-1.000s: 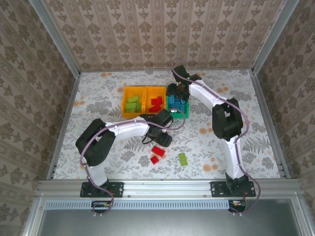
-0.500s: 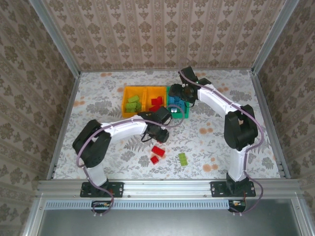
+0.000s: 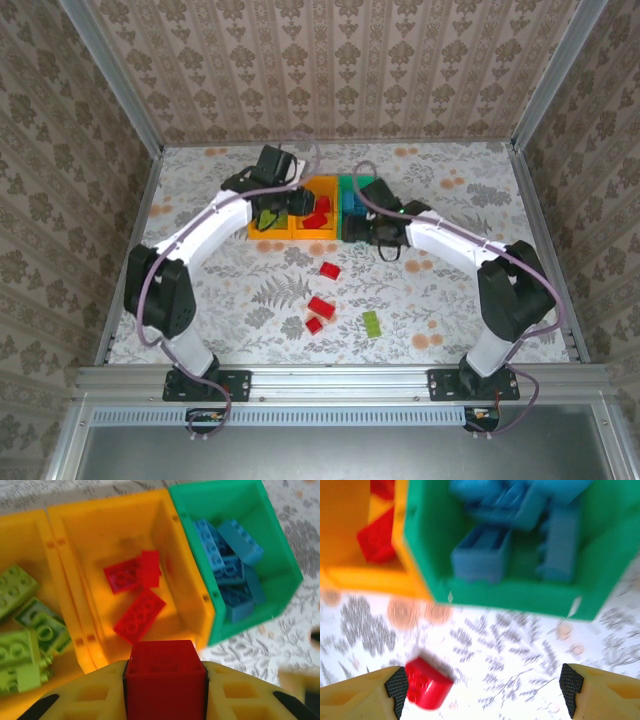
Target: Sort the legos into containers by color
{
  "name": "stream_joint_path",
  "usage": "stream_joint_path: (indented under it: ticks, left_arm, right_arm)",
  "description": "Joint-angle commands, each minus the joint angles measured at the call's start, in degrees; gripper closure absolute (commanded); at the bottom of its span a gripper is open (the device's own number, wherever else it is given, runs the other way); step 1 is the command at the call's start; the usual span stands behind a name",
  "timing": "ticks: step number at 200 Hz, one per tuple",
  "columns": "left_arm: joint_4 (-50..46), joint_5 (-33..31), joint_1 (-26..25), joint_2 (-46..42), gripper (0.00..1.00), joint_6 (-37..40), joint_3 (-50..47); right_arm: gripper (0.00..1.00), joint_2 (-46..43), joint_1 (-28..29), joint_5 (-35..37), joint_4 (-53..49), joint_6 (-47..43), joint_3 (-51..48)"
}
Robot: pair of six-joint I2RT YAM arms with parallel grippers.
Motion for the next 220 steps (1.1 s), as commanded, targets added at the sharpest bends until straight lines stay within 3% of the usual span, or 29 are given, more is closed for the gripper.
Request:
stream_joint_path:
  ticks: [1, 41, 81, 116, 152, 220]
  left_arm:
    - [-1.2, 4.3, 1.5, 5.8, 0.70, 1.7, 6.2]
    - [-2.2, 7.9, 3.0, 14.8, 0.68, 0.6, 13.6]
    - [-0.6, 9.8, 4.5, 18.8, 0.63, -2.3, 15.3]
    - [0.4, 10.5, 5.6, 19.5, 0.53, -4.1, 15.6]
    - [1.4, 12.4, 5.6, 18.6, 0.35, -5.9, 14.6]
    - [4.0, 13.1, 6.6, 10.5, 0.10, -9.2, 7.3]
  right_arm:
    - [0.17, 0.2, 5.3, 3.8, 1.3, -5.7, -1.6]
    - [0.19, 5.0, 12.1, 6.3, 1.1, -12.2, 0.1]
    - [0.21, 9.6, 13.9, 5.8, 0.9, -18.8, 2.8]
    - [0.22, 12.3, 13.8, 5.4, 1.6, -24.1, 4.1]
    - [0.26, 15.8, 13.7, 5.3, 0.1, -28.0, 6.9]
    - [0.60, 18.6, 13.3, 2.3, -0.5, -28.4, 7.0]
